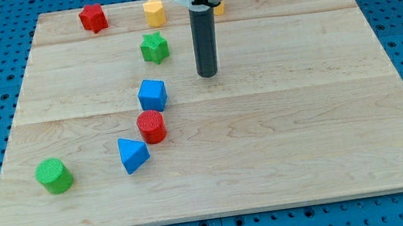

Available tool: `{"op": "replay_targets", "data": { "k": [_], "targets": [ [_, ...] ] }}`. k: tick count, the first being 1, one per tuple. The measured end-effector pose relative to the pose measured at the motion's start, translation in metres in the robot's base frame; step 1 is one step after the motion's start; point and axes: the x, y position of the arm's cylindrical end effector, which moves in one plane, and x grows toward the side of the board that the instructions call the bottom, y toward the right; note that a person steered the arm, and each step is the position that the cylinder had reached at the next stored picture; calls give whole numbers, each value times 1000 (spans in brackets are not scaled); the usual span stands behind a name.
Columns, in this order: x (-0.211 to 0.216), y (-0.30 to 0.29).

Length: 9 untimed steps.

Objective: Slide the blue cube closer to the yellow hexagon

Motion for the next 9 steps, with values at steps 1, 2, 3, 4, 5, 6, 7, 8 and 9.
{"op": "replay_targets", "data": {
  "k": [1, 2, 3, 4, 5, 6, 7, 8, 9],
  "targets": [
    [-1, 2],
    [-1, 2],
    [-1, -15],
    [-1, -57],
    [17, -114],
    [60, -126],
    [74, -132],
    [68, -69],
    [32, 8]
  ]
}}
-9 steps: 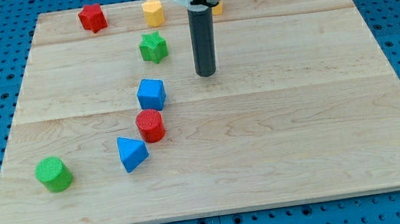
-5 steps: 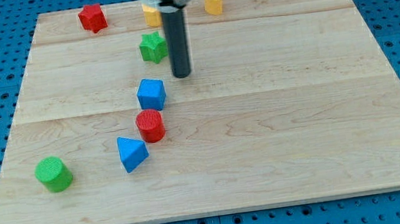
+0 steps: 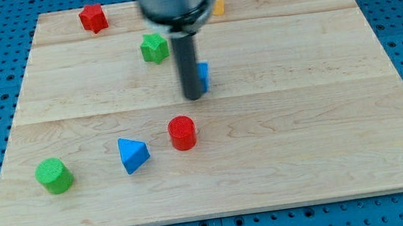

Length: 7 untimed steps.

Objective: Slide the blue cube closer to the yellow hexagon

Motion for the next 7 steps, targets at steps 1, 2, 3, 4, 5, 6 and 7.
{"op": "replay_targets", "data": {
  "k": [1, 2, 3, 4, 5, 6, 7],
  "targets": [
    [-53, 65],
    [-77, 17],
    [-62, 95],
    [12, 66],
    [-25, -10],
    [-80, -30],
    [-120, -28]
  ]
}}
